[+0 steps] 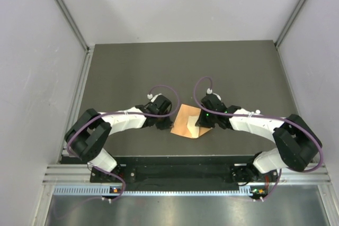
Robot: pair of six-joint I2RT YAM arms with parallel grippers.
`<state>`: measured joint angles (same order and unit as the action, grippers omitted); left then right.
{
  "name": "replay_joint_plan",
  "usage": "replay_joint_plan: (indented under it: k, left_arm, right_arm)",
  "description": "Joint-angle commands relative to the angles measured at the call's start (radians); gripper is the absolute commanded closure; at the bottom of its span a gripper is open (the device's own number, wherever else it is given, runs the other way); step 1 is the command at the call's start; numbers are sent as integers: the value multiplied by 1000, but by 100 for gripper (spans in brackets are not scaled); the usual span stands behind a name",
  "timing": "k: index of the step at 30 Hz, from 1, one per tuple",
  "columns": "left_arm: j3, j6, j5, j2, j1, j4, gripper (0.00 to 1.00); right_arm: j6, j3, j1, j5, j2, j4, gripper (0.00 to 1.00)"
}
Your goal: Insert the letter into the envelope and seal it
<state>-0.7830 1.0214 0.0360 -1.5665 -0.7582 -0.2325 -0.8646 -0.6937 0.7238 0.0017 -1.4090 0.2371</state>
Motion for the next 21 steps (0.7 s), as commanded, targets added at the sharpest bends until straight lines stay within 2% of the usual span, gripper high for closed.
replay_joint_plan:
  k: [1, 6, 10, 17, 21]
  left_arm:
    - [28, -9, -132, 10, -3, 108, 81]
    - [-7, -35, -133, -41, -23, 96, 82]
    - [-32, -52, -125, -79, -27, 61, 91]
    - [-53, -49, -127, -116, -36, 38, 97]
    - [-67, -52, -119, -130, -36, 9, 100]
  right_arm:
    - [-27, -10, 11, 60, 5, -11, 100]
    - [-30, -23, 9, 83, -30, -25, 100]
    - [-134, 8, -14, 66, -42, -79, 100]
    - [-335, 80, -23, 38, -54, -189, 100]
    - [-401, 121, -26, 90, -35, -205, 100]
